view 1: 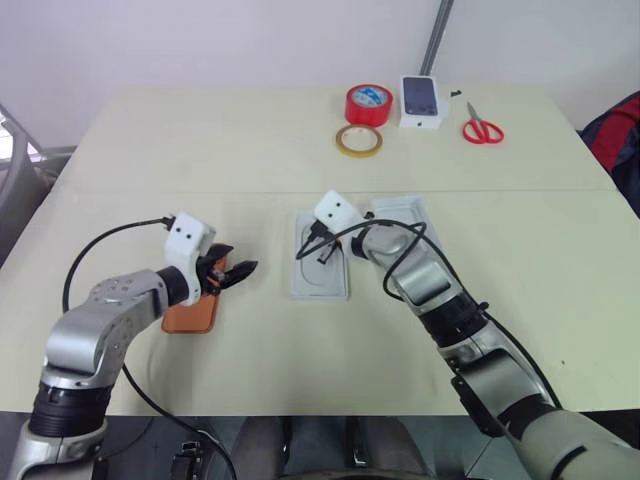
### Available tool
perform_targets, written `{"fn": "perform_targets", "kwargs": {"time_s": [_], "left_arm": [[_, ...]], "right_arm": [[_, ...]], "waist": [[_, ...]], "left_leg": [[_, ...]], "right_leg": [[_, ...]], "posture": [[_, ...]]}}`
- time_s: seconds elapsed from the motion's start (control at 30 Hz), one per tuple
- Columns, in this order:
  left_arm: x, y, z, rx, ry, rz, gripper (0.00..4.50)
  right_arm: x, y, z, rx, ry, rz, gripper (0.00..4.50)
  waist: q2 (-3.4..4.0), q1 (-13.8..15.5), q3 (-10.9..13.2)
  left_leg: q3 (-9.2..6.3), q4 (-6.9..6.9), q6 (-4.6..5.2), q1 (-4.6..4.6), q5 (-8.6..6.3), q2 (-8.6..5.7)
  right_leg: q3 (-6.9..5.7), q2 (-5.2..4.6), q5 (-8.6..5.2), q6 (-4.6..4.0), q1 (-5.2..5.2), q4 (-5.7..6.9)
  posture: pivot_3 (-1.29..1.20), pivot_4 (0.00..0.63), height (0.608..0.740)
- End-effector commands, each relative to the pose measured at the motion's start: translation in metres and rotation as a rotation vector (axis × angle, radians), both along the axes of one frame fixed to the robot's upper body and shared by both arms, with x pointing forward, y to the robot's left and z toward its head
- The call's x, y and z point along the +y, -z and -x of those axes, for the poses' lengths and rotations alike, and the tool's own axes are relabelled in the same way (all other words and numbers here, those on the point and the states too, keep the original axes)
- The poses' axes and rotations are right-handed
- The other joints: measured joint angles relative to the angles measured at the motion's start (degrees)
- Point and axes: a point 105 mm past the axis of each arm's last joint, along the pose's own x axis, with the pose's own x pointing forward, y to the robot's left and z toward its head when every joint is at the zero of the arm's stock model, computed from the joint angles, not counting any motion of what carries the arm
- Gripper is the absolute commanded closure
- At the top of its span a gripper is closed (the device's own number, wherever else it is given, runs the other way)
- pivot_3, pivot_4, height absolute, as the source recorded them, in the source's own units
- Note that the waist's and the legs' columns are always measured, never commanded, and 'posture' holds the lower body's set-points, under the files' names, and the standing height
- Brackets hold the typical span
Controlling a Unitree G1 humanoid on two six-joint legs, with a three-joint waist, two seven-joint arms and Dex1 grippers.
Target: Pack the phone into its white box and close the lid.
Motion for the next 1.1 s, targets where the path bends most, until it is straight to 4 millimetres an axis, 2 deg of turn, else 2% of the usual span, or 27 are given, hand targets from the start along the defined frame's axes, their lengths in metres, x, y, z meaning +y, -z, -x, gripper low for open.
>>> {"fn": "perform_targets", "kwargs": {"time_s": [0.03, 0.43, 0.67, 0.7, 0.83, 0.93, 1.1], "left_arm": [[-0.005, -0.019, 0.010, -0.068, 0.070, 0.020, 1.12], [-0.007, -0.018, 0.021, -0.058, 0.149, -0.003, 1.12], [0.007, -0.020, 0.012, -0.057, 0.062, 0.020, 1.12], [0.015, -0.023, 0.007, -0.049, 0.009, 0.053, 1.12], [0.059, -0.021, -0.006, -0.007, -0.259, 0.086, 0.07], [0.079, -0.016, -0.004, 0.044, -0.379, 0.088, 0.07], [0.101, -0.011, 0.007, 0.127, -0.510, 0.121, 0.07]], "right_arm": [[0.000, -0.009, -0.004, -0.053, 0.006, 0.029, 4.46], [-0.013, -0.011, 0.004, -0.082, 0.001, 0.095, 4.46], [0.007, -0.025, 0.026, -0.100, -0.144, 0.017, 4.46], [0.012, -0.027, 0.031, -0.097, -0.168, -0.005, 4.46], [0.034, -0.032, 0.051, -0.052, -0.272, -0.090, 4.50], [0.051, -0.027, 0.059, -0.019, -0.326, -0.091, 4.50], [0.082, -0.018, 0.070, 0.018, -0.427, -0.067, 4.50]], "waist": [[0.00, 0.0, 0.0], [0.00, 0.0, 0.0], [0.00, 0.0, 0.0], [0.00, -0.1, 0.0], [0.00, -0.3, 0.0], [-0.01, -0.3, 0.0], [-0.03, -0.4, 0.0]], "left_leg": [[0.00, -0.02, 0.02, 0.00, -0.01, 0.00], [-0.01, -0.11, 0.26, 0.02, -0.14, 0.00], [-0.01, -0.15, 0.27, 0.02, -0.15, 0.00], [-0.01, -0.16, 0.27, 0.02, -0.15, 0.01], [-0.03, -0.16, 0.28, 0.02, -0.15, 0.02], [-0.03, -0.18, 0.28, 0.02, -0.15, 0.02], [-0.03, -0.17, 0.26, 0.02, -0.14, 0.02]], "right_leg": [[0.00, 0.00, 0.00, 0.00, 0.00, 0.00], [0.00, 0.00, 0.00, 0.00, -0.03, 0.02], [0.00, 0.00, 0.00, 0.00, -0.05, 0.01], [0.00, 0.01, 0.00, 0.00, -0.06, 0.02], [0.00, 0.03, 0.00, 0.00, -0.09, 0.05], [0.00, 0.03, 0.00, 0.00, -0.11, 0.07], [-0.01, 0.02, 0.00, 0.00, -0.15, 0.10]], "posture": [[0.00, 0.150, 0.740], [0.00, 0.150, 0.740], [0.00, 0.150, 0.740], [0.00, 0.150, 0.740], [0.00, 0.150, 0.740], [0.00, 0.150, 0.740], [0.00, 0.150, 0.740]]}}
